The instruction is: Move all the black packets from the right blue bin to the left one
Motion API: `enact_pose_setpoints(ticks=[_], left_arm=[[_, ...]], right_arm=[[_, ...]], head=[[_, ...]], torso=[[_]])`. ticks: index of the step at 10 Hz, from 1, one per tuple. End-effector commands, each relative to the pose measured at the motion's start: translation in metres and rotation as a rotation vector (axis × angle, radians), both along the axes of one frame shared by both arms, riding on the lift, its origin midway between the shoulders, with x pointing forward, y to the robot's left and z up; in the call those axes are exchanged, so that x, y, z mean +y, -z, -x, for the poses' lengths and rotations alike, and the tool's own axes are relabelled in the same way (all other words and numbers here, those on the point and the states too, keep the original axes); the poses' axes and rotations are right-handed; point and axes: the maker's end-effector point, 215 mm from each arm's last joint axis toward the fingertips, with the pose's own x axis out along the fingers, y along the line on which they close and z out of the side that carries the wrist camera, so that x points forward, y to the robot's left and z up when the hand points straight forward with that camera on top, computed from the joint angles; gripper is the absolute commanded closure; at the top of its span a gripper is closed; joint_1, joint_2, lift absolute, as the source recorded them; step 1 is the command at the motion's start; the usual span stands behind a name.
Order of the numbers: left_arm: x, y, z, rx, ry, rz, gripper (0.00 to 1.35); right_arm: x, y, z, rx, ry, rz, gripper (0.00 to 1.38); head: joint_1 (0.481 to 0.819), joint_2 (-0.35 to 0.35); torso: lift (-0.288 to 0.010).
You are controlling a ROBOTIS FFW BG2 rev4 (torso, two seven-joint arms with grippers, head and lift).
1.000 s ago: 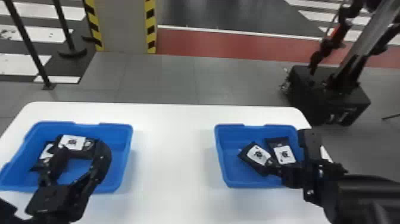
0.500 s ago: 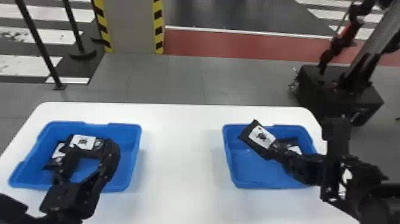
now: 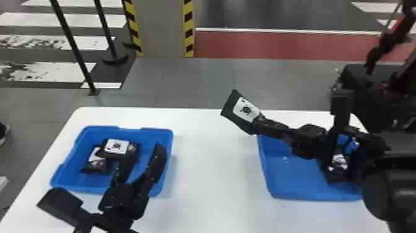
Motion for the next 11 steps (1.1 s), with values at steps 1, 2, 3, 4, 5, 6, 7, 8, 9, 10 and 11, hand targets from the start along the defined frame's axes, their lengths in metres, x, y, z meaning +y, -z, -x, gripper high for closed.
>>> enact_pose_setpoints(ticks=[1, 2, 3, 4, 5, 6, 7, 8, 9, 10, 11], left_arm=[[-0.014, -0.012, -0.007, -0.012, 0.038, 0.028, 0.19], [-0.016, -0.023, -0.011, -0.034, 0.046, 0.028, 0.2], [-0.02, -0.033, -0.014, -0.055, 0.055, 0.025, 0.2], [-0.023, -0.038, -0.017, -0.063, 0.065, 0.018, 0.2], [-0.025, -0.038, -0.018, -0.06, 0.072, 0.02, 0.2], [-0.028, -0.038, -0.019, -0.054, 0.08, 0.021, 0.2], [-0.031, -0.037, -0.019, -0.051, 0.087, 0.02, 0.2], [-0.032, -0.037, -0.02, -0.049, 0.09, 0.019, 0.2], [-0.032, -0.037, -0.021, -0.05, 0.092, 0.017, 0.2], [-0.032, -0.037, -0.021, -0.05, 0.091, -0.002, 0.38], [-0.023, -0.049, -0.02, -0.094, 0.058, -0.002, 1.05]], right_arm=[[0.064, 0.0, 0.006, 0.021, -0.148, -0.059, 1.15], [0.098, 0.002, 0.018, 0.04, -0.221, -0.084, 1.15], [0.119, 0.007, 0.027, 0.062, -0.267, -0.097, 1.15], [0.135, 0.01, 0.037, 0.08, -0.307, -0.113, 1.15], [0.148, 0.008, 0.044, 0.085, -0.339, -0.128, 1.15], [0.159, 0.005, 0.05, 0.088, -0.364, -0.139, 1.15], [0.168, 0.002, 0.055, 0.089, -0.385, -0.149, 1.15], [0.175, 0.002, 0.059, 0.093, -0.401, -0.151, 1.15], [0.181, 0.005, 0.065, 0.107, -0.417, -0.16, 1.15], [0.183, 0.008, 0.067, 0.116, -0.42, -0.164, 1.15], [0.184, 0.006, 0.066, 0.114, -0.421, -0.166, 1.15]], head=[[0.695, 0.036], [0.695, 0.076], [0.695, 0.117], [0.695, 0.153], [0.695, 0.163], [0.695, 0.182], [0.695, 0.199], [0.695, 0.209], [0.695, 0.218], [0.695, 0.222], [0.695, 0.229]], torso=[[-0.11], [-0.11], [-0.11], [-0.11], [-0.11], [-0.11], [-0.11], [-0.11], [-0.11], [-0.11], [-0.11]])
